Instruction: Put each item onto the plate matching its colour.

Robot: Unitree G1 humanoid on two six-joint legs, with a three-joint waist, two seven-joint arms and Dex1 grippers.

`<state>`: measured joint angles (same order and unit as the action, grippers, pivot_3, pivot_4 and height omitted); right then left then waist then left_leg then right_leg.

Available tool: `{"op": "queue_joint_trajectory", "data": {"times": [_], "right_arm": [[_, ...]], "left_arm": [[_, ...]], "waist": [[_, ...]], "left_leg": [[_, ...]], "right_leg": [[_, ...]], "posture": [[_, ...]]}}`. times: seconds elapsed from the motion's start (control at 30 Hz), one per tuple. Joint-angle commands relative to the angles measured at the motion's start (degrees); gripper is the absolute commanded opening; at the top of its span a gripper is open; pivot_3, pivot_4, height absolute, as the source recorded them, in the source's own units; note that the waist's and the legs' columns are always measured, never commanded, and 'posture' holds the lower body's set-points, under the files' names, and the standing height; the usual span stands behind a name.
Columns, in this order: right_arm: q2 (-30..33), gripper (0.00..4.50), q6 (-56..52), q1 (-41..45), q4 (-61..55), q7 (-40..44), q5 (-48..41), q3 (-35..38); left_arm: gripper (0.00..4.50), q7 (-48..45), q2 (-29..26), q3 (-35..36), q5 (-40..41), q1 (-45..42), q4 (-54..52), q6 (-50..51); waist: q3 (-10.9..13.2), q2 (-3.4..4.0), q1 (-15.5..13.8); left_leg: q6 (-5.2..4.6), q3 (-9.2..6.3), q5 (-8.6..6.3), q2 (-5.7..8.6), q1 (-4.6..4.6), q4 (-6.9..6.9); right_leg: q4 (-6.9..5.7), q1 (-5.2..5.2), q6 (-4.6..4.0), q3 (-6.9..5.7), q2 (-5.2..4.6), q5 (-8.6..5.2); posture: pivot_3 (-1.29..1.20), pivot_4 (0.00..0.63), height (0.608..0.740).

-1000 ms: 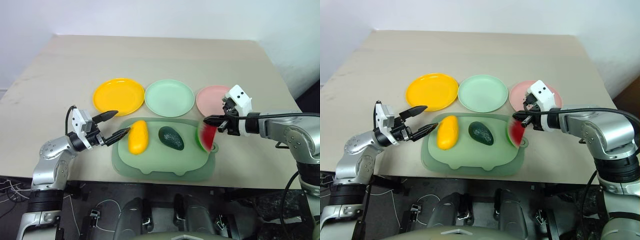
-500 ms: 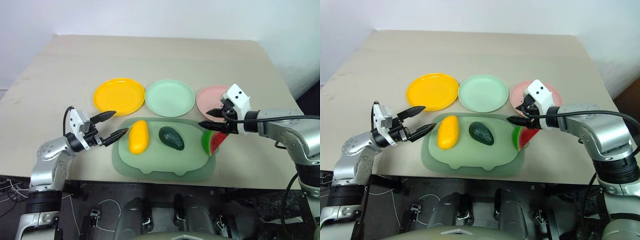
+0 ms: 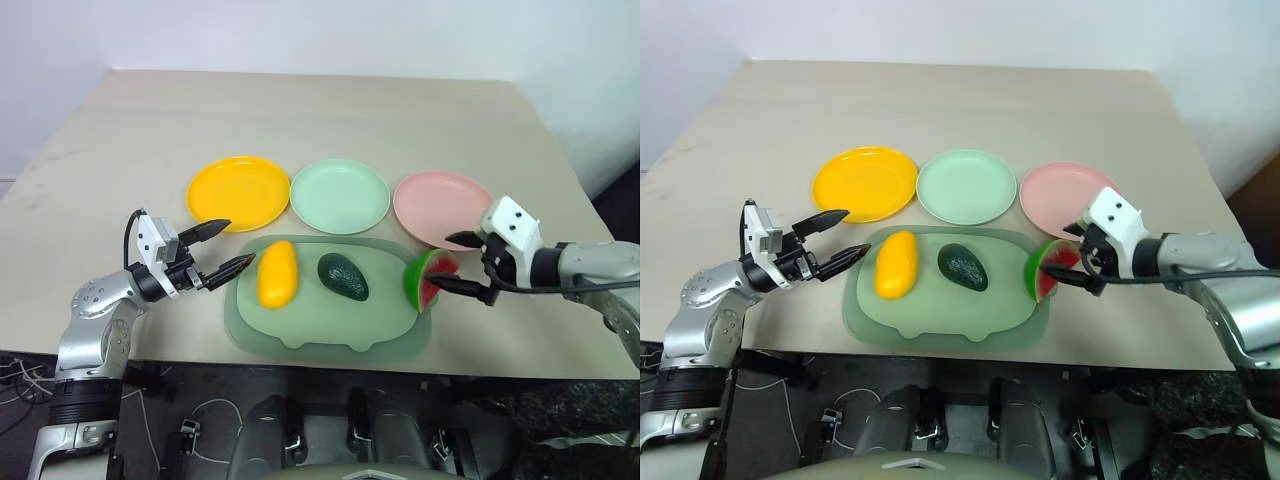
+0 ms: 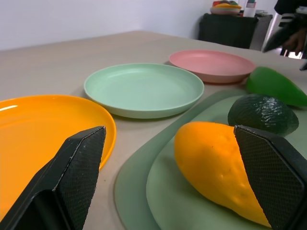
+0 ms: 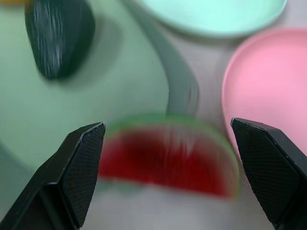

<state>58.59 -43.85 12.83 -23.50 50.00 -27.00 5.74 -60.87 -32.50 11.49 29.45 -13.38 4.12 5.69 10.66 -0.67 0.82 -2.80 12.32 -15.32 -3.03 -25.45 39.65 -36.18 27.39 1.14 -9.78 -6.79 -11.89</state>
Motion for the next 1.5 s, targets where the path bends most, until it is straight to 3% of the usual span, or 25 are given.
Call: {"op": "queue_joint_trajectory", "data": {"times": [0.03, 0.33, 0.9, 1.5], "right_arm": [[1.41, 4.46, 9.31, -3.28, -1.36, 1.37, 4.91, 1.37], [1.11, 4.46, 21.98, -5.51, 3.72, 1.59, 15.31, -2.82], [-2.34, 4.46, 31.05, -0.35, 11.63, -0.06, 28.25, -10.69], [-9.08, 4.46, 36.54, 5.29, 12.81, -0.5, 30.35, -10.93]], "left_arm": [[4.5, 0.13, -0.4, 0.71, 0.75, -0.46, -1.98, -0.13], [4.5, 1.29, -0.17, 0.08, 0.55, -1.21, -3.3, 1.0], [4.5, 1.77, -0.43, 0.1, 0.63, -0.4, -4.91, 2.03], [4.5, -0.04, -1.21, 1.6, 0.49, 0.45, -2.22, -0.02]], "waist": [[0.0, 0.0, -0.03], [0.0, 0.0, -0.07], [0.0, -0.01, 0.24], [0.01, -0.01, -0.03]], "left_leg": [[0.0, 0.0, 0.0, 0.0, 0.01, 0.0], [0.0, -0.01, 0.0, 0.0, 0.01, -0.01], [0.02, -0.01, 0.01, 0.0, 0.04, 0.0], [0.05, 0.0, 0.03, -0.01, 0.03, 0.04]], "right_leg": [[0.0, -0.01, 0.0, 0.0, 0.01, 0.0], [0.04, 0.0, -0.01, 0.0, -0.01, -0.02], [0.01, -0.01, -0.02, 0.0, -0.01, -0.02], [-0.05, 0.0, -0.02, 0.0, -0.03, -0.02]], "posture": [[0.0, 0.15, 0.696], [0.0, 0.15, 0.696], [0.0, 0.15, 0.696], [0.0, 0.15, 0.696]]}}
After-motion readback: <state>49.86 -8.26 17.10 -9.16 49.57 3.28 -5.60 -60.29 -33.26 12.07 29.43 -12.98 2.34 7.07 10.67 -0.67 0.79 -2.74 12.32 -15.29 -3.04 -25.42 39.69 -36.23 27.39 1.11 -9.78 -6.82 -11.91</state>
